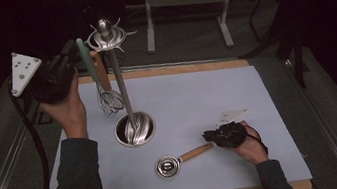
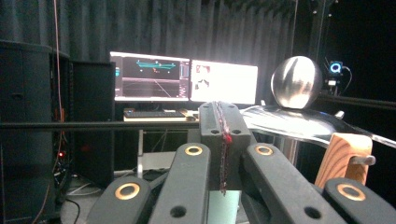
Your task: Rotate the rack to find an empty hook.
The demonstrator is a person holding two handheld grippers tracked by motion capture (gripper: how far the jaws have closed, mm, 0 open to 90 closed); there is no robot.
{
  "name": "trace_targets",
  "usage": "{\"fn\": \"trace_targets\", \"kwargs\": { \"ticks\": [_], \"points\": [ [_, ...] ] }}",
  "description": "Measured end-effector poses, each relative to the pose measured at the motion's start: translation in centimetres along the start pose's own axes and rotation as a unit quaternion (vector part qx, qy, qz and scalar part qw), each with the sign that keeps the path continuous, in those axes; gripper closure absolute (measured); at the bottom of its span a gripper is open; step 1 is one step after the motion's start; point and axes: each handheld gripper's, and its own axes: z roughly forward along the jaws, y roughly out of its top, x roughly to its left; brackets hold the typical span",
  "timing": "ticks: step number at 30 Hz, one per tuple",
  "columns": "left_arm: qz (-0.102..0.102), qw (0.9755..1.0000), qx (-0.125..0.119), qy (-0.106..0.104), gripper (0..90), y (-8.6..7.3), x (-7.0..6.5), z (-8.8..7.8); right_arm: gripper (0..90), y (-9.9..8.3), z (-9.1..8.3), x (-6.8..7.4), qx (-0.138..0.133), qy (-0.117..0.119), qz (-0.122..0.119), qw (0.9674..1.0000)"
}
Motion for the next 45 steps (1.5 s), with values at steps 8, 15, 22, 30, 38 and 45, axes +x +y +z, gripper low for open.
{"fn": "trace_targets", "kwargs": {
  "ticks": [8, 15, 22, 30, 38, 45],
  "points": [
    [-0.012, 0.9999, 0.005, 0.011, 90.0, -0.1, 0.2, 0.7, 80.6, 0.0, -0.2, -0.2, -0.003, -0.001, 0.002, 1.0],
    [-0.014, 0.9997, 0.015, 0.015, 90.0, 0.1, 0.3, 1.3, 80.7, -0.1, -0.3, -0.2, -0.003, -0.002, 0.003, 1.0],
    [-0.015, 0.9996, 0.019, 0.013, 90.0, 0.2, 0.5, 1.5, 80.7, -0.2, -0.4, -0.4, -0.004, -0.002, 0.006, 1.0],
    [-0.008, 0.9999, 0.014, 0.003, 90.0, 0.0, 0.5, 0.7, 80.6, -0.3, -0.6, -0.6, -0.005, -0.006, 0.007, 0.9999],
    [-0.001, 0.9998, 0.021, -0.002, 90.0, -0.7, 0.7, -0.5, 80.6, -0.3, -0.5, -0.4, -0.002, -0.009, 0.006, 0.9999],
    [0.002, 0.9994, 0.033, -0.005, 90.0, -2.1, 1.2, -1.8, 80.6, -0.2, -0.6, -0.4, -0.002, -0.009, 0.004, 0.9999]
  ]
}}
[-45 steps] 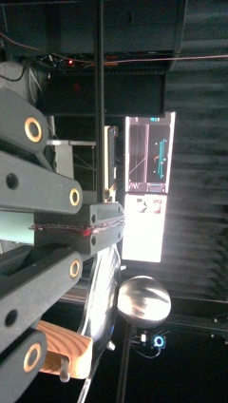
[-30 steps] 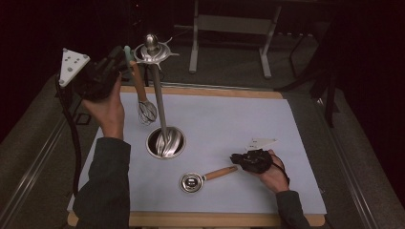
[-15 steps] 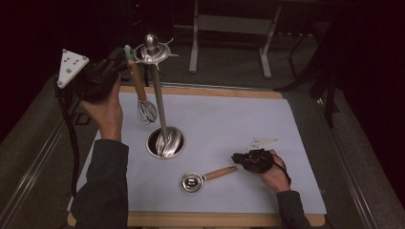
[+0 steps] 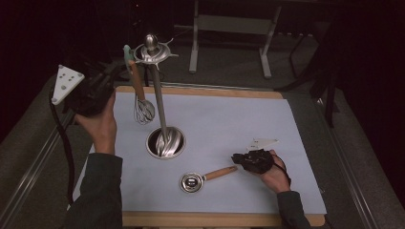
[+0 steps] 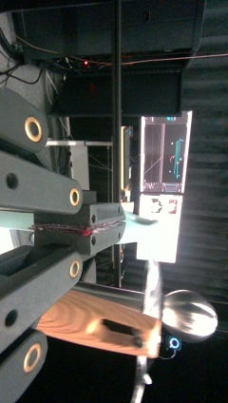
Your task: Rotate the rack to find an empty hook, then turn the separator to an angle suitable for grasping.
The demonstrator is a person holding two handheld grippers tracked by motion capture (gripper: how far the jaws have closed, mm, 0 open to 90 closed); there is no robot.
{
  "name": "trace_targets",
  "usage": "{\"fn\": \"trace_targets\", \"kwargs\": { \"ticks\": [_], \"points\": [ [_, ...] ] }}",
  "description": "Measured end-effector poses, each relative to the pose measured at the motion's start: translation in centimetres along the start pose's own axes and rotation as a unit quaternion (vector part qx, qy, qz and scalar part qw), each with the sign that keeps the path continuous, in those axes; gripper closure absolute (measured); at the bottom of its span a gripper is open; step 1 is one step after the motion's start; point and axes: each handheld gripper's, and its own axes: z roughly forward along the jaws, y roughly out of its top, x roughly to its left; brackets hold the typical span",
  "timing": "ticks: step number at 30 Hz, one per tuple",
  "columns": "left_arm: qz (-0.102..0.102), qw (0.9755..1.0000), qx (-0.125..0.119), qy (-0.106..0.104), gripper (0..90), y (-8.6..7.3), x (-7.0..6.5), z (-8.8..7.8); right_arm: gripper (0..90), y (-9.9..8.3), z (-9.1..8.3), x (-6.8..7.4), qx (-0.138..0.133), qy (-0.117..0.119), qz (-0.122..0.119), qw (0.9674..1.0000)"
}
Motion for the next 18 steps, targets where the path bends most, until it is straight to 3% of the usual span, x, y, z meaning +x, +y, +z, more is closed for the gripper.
{"fn": "trace_targets", "kwargs": {
  "ticks": [4, 9, 13, 18],
  "points": [
    [-0.006, 1.0, 0.0, -0.001, 89.8, -0.6, 0.4, -0.8, 80.7, 0.1, -0.3, 0.1, -0.003, -0.001, 0.0, 1.0],
    [0.005, 0.9998, 0.013, -0.014, 84.7, -1.7, 0.5, -1.7, 80.8, 0.2, -0.7, 0.5, -0.005, 0.0, -0.006, 1.0],
    [-0.008, 0.9994, 0.016, -0.03, 79.3, -3.3, 0.7, -2.4, 81.1, 0.3, -0.9, 0.8, -0.005, -0.001, -0.007, 1.0],
    [-0.018, 0.9991, 0.02, -0.032, 72.5, -5.5, 0.8, -3.1, 82.2, 0.1, -0.7, 1.3, -0.005, 0.007, -0.01, 0.9999]
  ]
}}
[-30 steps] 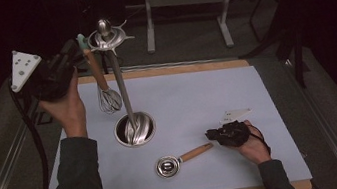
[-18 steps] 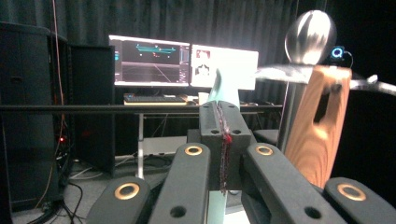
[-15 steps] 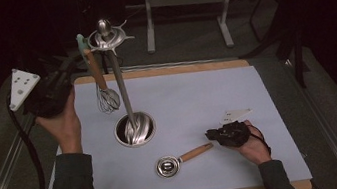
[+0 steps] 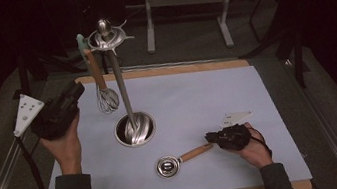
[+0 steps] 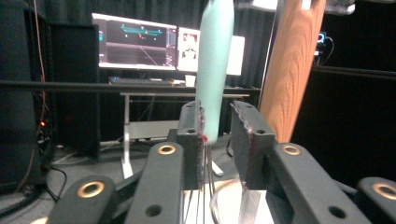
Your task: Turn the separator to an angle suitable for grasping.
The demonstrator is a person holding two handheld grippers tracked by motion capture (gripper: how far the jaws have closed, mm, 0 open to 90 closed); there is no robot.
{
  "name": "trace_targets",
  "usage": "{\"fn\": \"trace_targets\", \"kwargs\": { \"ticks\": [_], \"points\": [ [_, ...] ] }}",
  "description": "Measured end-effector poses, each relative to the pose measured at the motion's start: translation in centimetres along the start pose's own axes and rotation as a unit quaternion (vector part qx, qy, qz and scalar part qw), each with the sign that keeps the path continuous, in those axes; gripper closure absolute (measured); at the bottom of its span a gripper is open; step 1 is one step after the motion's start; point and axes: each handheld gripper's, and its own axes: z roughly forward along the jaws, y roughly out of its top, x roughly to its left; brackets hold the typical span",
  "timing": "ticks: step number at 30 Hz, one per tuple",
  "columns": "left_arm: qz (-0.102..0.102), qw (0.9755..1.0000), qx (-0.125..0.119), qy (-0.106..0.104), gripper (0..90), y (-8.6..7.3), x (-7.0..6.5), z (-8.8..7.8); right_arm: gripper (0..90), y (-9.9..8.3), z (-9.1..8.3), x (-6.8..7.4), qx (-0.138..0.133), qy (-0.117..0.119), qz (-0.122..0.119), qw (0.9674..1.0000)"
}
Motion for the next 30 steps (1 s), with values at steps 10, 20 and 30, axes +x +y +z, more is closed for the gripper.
{"fn": "trace_targets", "kwargs": {
  "ticks": [10, 20, 30],
  "points": [
    [-0.024, 0.9991, 0.036, 0.007, 67.3, -5.6, 0.4, -0.7, 87.4, -0.7, 0.5, 0.9, 0.016, 0.004, 0.0, 0.9999],
    [-0.033, 0.994, 0.102, 0.02, 67.2, -11.3, 0.5, -1.0, 89.1, -1.4, 0.7, 1.4, 0.029, 0.01, -0.003, 0.9995],
    [-0.041, 0.9865, 0.158, 0.004, 68.4, -15.0, 0.5, -1.5, 87.8, -1.7, 1.0, 1.9, 0.038, 0.009, -0.003, 0.9992]
  ]
}}
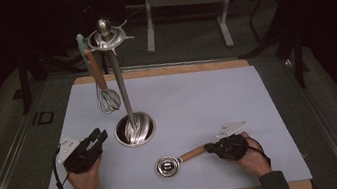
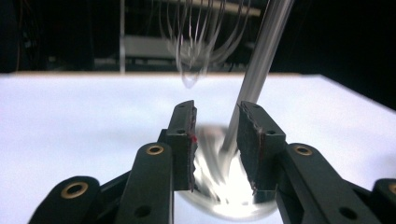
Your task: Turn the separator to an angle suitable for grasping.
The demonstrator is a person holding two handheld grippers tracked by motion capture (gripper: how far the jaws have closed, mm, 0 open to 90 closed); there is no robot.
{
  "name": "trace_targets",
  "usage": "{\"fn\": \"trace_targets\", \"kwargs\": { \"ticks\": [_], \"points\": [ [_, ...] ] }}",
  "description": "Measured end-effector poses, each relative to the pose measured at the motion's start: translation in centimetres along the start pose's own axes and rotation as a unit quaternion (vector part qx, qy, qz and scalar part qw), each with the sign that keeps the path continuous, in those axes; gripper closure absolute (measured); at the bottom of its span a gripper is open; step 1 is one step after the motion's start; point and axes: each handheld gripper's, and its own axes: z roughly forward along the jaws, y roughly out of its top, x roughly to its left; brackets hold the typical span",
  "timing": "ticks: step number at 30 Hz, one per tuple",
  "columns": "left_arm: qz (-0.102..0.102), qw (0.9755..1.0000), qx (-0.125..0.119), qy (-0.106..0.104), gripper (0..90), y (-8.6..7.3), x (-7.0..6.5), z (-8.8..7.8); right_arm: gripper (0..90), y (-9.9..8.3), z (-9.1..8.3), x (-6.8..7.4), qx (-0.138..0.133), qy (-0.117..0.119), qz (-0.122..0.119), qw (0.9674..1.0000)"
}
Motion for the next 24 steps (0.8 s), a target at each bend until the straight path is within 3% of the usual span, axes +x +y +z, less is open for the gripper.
{"fn": "trace_targets", "kwargs": {
  "ticks": [6, 13, 20, 24],
  "points": [
    [-0.002, 0.9992, 0.039, -0.002, 70.7, -1.5, 0.2, 0.5, 87.3, 0.1, 0.3, 0.4, 0.008, 0.004, -0.003, 1.0],
    [-0.002, 0.9979, 0.064, 0.007, 70.6, -2.5, 0.2, 0.9, 87.1, 0.0, 0.6, 0.5, 0.019, 0.009, -0.003, 0.9998],
    [0.0, 0.9976, 0.069, 0.012, 70.3, -2.9, 0.3, 1.2, 85.5, -0.2, 0.8, 0.6, 0.023, 0.014, -0.003, 0.9996],
    [0.003, 0.9971, 0.075, 0.011, 70.5, -2.9, 0.2, 1.3, 89.5, -0.2, 1.1, 0.8, 0.036, 0.017, -0.007, 0.9992]
  ]
}}
